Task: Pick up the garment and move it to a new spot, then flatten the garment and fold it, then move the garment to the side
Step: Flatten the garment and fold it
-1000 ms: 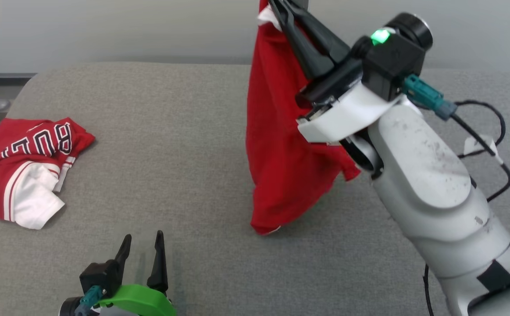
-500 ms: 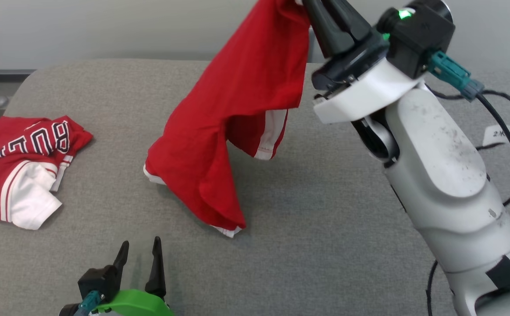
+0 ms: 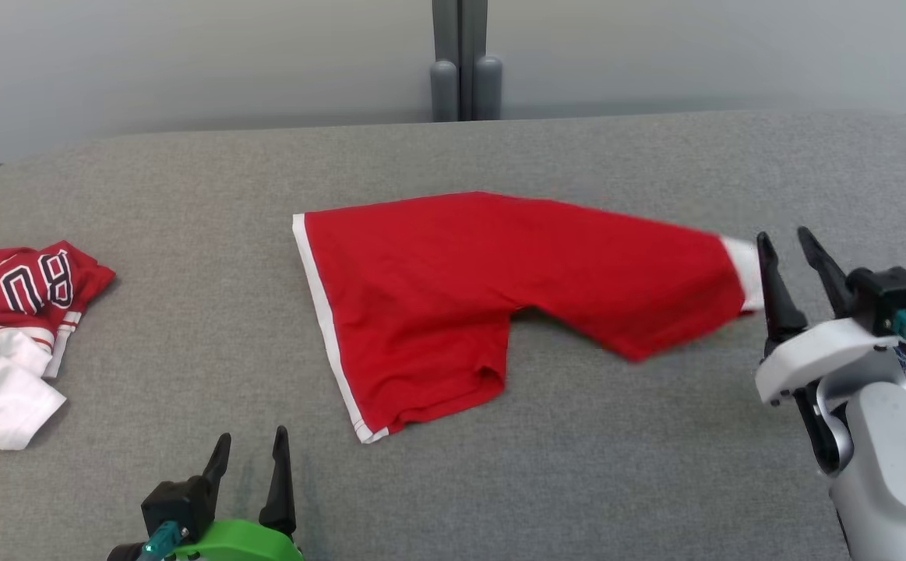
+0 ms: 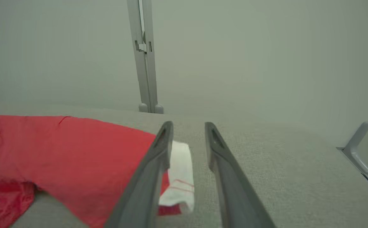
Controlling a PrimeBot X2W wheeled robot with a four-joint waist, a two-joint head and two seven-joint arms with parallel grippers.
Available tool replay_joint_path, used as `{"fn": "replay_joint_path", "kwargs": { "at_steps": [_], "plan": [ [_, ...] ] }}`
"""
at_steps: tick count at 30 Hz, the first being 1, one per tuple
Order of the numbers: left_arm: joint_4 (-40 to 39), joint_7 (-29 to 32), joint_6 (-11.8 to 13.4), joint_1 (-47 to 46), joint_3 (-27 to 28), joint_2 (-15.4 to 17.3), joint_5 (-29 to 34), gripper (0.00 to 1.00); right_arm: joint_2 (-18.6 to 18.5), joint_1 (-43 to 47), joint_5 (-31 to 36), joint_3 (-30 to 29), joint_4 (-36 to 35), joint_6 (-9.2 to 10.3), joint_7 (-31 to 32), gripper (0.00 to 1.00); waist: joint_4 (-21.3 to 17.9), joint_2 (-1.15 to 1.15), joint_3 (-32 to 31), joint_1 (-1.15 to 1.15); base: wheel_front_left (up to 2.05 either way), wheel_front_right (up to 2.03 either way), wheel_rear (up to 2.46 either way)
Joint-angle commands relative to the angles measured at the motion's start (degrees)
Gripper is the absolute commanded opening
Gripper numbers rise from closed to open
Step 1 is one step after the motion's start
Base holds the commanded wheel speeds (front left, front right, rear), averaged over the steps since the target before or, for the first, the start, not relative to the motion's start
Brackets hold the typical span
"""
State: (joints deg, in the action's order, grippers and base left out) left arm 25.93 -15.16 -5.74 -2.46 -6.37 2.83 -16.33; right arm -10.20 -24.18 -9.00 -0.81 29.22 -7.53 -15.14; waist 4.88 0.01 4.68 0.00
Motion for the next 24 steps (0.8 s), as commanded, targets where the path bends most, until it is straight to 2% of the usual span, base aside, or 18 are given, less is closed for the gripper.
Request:
{"fn": "replay_joint_path", "kwargs": {
  "at_steps": [1,3,6,10,16,21,24],
  "plan": [
    [-0.11,0.02,-0.11,0.65,0.04,0.16,0.77,1.00,0.61,1.35,1.62,-1.24,-0.26,0.08,-0.01,1.00,-0.20,-0.01,-0.14,0.00,0.00,0.00,0.00],
    [-0.09,0.02,-0.18,0.64,0.05,0.16,0.81,1.00,1.56,3.09,3.93,-2.59,-1.15,0.08,-0.02,1.00,-0.25,-0.01,-0.20,0.00,0.00,0.00,0.00],
    [-0.07,0.02,-0.21,0.59,-0.11,0.16,1.03,1.00,3.00,4.61,6.83,-1.52,-2.91,0.08,-0.01,1.00,-0.11,-0.01,-0.26,0.00,0.00,0.00,0.00],
    [-0.22,0.01,-0.28,-0.39,-0.41,0.16,0.77,1.00,4.45,4.94,8.70,4.43,-4.69,0.08,-0.01,1.00,0.72,-0.01,0.44,0.00,0.00,0.00,0.00],
    [-0.19,0.02,-0.35,-1.51,-1.24,0.16,-0.31,1.00,5.78,2.59,6.49,19.76,-3.55,0.08,-0.01,1.00,3.15,-0.01,1.93,0.00,0.00,0.00,0.00],
    [0.04,0.02,-0.24,-2.19,-1.78,0.15,-0.75,1.00,6.44,-1.23,2.52,33.95,2.28,0.08,-0.01,1.00,5.84,-0.01,3.11,0.00,0.00,0.00,0.00],
    [0.21,0.02,-0.24,-2.49,-1.80,0.16,-0.90,1.00,6.74,-3.64,0.57,39.98,5.97,0.08,-0.01,1.00,7.38,-0.01,3.80,0.00,0.00,0.00,0.00]
  ]
}}
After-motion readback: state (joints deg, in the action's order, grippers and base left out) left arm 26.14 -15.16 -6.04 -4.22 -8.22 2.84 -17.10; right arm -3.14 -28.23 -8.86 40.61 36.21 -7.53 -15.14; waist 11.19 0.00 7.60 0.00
